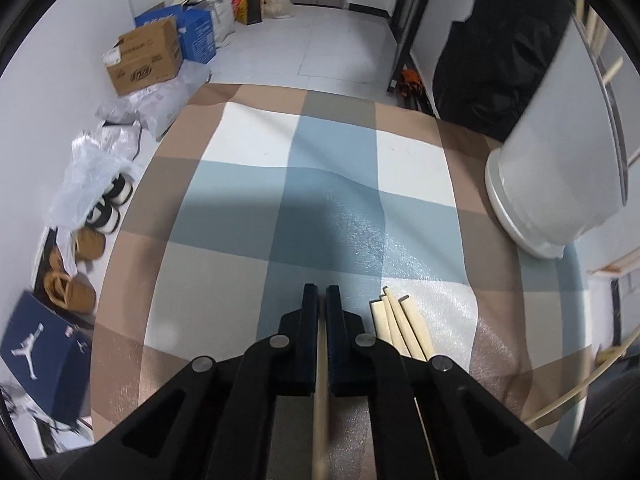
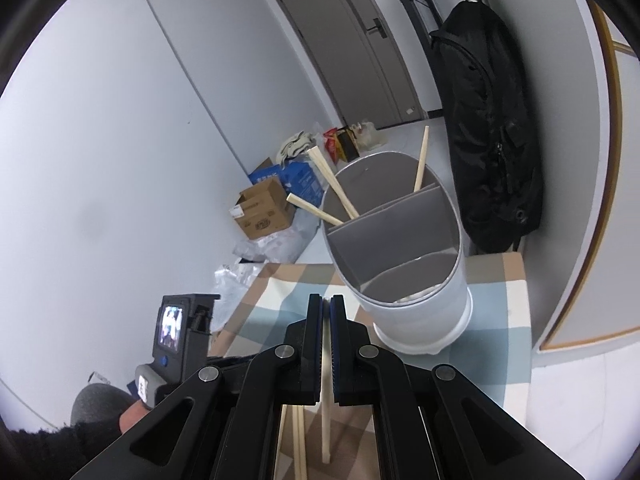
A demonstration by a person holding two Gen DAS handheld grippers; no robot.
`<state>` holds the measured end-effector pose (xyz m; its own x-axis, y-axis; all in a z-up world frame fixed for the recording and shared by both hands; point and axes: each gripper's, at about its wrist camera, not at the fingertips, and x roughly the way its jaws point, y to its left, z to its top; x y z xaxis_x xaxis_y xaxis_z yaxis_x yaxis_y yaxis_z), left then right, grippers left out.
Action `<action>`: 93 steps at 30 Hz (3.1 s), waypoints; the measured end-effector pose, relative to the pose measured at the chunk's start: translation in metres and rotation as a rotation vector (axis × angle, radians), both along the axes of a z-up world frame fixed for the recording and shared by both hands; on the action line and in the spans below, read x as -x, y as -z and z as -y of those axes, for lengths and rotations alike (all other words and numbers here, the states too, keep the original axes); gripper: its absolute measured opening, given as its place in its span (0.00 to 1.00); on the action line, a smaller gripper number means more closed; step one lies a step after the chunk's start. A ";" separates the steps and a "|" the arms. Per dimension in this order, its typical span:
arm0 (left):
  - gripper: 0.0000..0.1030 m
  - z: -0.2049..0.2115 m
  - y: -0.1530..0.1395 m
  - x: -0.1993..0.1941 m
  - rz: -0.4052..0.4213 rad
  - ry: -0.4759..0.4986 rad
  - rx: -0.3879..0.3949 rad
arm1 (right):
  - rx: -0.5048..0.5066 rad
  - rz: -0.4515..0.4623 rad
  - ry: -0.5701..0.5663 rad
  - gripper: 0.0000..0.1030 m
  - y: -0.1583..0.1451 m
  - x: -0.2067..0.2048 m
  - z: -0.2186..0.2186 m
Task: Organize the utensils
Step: 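Grasp a chopstick with the left tool while the right tool lifts its chopstick, then carry both held chopsticks over the white holder's opening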
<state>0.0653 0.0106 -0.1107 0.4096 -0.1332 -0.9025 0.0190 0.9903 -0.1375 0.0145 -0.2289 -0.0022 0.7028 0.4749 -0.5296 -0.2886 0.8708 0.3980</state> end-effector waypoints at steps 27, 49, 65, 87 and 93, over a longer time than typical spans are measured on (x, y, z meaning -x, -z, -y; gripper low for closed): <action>0.00 -0.015 -0.117 0.047 0.457 -0.006 0.167 | 0.091 0.137 0.003 0.03 -0.031 0.039 -0.029; 0.00 0.030 -0.214 0.034 0.566 0.140 0.228 | 0.071 0.246 0.044 0.03 -0.118 0.015 0.007; 0.00 0.077 -0.262 -0.017 0.626 0.220 0.231 | 0.112 0.323 0.083 0.03 -0.178 -0.053 0.034; 0.00 0.091 -0.212 -0.071 0.521 0.226 0.208 | 0.153 0.286 0.062 0.03 -0.140 -0.114 0.035; 0.00 0.094 -0.205 -0.078 0.483 0.231 0.225 | 0.164 0.274 0.047 0.03 -0.130 -0.117 0.033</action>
<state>0.1428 -0.0830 0.0939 0.7055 -0.4350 -0.5595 0.3444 0.9004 -0.2657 0.1320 -0.2621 0.1276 0.8492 0.3624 -0.3842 -0.3232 0.9319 0.1646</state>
